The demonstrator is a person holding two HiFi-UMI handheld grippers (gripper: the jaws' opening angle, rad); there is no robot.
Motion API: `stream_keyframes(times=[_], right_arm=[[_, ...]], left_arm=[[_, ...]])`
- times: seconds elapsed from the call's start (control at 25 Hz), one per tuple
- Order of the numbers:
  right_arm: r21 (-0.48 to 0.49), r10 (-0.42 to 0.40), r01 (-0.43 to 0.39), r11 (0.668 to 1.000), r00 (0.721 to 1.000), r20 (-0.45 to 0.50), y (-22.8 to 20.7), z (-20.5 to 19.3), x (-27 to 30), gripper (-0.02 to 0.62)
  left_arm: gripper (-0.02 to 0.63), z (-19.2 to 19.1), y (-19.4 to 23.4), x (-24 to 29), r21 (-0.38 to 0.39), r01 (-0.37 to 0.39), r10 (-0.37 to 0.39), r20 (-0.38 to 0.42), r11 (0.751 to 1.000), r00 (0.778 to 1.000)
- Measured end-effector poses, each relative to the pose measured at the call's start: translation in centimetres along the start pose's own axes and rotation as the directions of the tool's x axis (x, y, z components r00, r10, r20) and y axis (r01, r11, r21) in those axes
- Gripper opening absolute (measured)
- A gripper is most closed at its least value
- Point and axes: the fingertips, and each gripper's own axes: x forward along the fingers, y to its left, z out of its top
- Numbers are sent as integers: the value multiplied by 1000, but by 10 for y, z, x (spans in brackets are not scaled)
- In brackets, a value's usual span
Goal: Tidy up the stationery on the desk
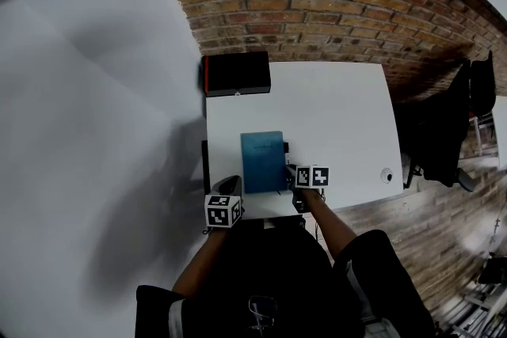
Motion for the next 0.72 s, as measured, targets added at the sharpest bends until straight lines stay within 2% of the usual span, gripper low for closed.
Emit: stream_keyframes(times=[0.56,0.72], right_arm=[[-48,-37,37,998,999,0,2,3,-3,123],[-48,-39,41,998,999,37,2,8,-9,123]], left_arm=[[15,0,-3,5,5,12,-11,-8,1000,1000],[15,1,-2,4,6,13,-13,-6,1000,1000]])
